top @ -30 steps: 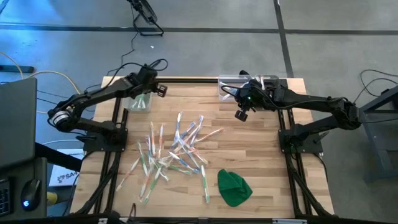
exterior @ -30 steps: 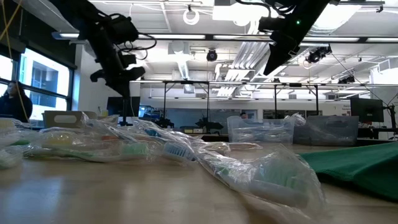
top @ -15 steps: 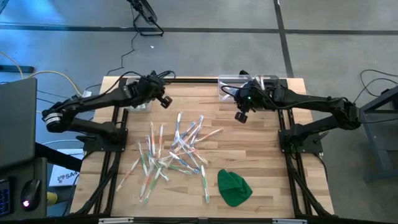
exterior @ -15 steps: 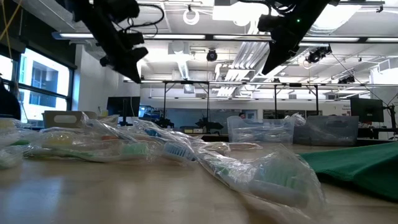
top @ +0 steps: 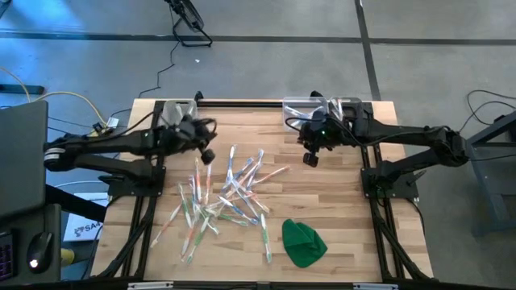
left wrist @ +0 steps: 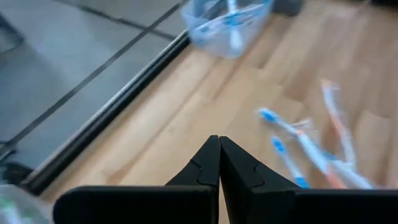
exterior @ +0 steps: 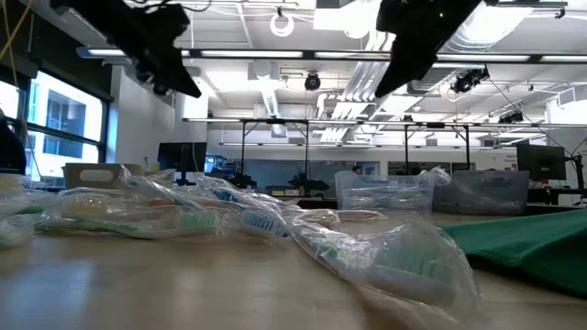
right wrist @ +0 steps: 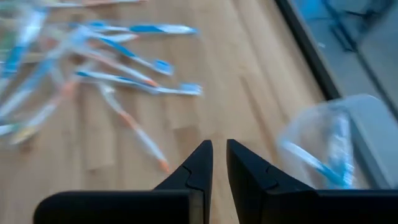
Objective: Pick & Place Toothbrushes
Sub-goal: Put the orange toothbrush into the black bin
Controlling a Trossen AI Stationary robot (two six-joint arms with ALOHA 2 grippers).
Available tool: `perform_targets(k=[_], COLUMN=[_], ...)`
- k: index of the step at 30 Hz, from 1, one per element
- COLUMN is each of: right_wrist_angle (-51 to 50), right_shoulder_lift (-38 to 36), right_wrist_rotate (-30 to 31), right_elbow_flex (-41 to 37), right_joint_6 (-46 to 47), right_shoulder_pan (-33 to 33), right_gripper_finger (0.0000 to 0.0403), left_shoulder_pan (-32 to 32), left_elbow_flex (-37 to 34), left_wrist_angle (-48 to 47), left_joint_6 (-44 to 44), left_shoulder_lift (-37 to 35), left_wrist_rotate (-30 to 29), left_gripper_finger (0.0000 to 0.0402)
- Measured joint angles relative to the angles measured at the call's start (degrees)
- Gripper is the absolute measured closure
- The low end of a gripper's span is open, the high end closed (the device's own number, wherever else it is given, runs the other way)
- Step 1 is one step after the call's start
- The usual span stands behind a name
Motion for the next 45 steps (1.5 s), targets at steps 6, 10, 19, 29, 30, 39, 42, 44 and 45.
perform_targets(k=[6, 10, 19, 29, 30, 39, 42, 44, 45], right_wrist_angle=[2.1, 4.3, 8.8, 9.6, 9.6, 9.8, 10.6, 11.4, 11.8], right_shoulder_lift=[0.0, 0.0, 5.0, 18.3, 19.7, 28.3, 29.7, 30.5, 30.9], right_wrist_rotate=[-6.3, -9.8, -10.7, -10.9, -10.9, -11.1, -11.2, -11.2, -11.2], right_elbow_flex=[0.0, 0.0, 0.0, 0.0, 0.0, 0.0, 0.0, 0.0, 0.0], right_joint_6=[-2.3, -3.3, -8.9, -11.7, -12.1, -12.4, -12.4, -12.4, -12.4], right_shoulder_pan=[2.3, 2.7, 2.6, 2.6, 2.6, 2.6, 2.6, 2.6, 2.6], right_gripper_finger=[0.0364, 0.0364, 0.0364, 0.0303, 0.0296, 0.0258, 0.0257, 0.0258, 0.0258], left_shoulder_pan=[-7.1, -10.9, -13.4, -13.4, -13.4, -13.4, -13.4, -13.4, -13.4], left_elbow_flex=[-7.8, -10.0, -10.0, -10.0, -10.0, -10.0, -10.0, -10.0, -10.0], left_wrist_angle=[6.2, 7.9, 8.4, 9.4, 9.4, 9.3, 9.3, 9.3, 9.3], left_joint_6=[-1.0, -1.1, -1.1, -1.1, -1.1, -1.1, -1.1, -1.1, -1.1], left_shoulder_lift=[-7.5, -10.3, -10.5, -10.5, -10.5, -10.5, -10.5, -10.5, -10.5], left_wrist_rotate=[0.0, 0.4, 0.5, 0.4, 0.4, 0.3, 0.3, 0.3, 0.3], left_gripper_finger=[0.0401, 0.0401, 0.0401, 0.0401, 0.0401, 0.0401, 0.0401, 0.0401, 0.0401])
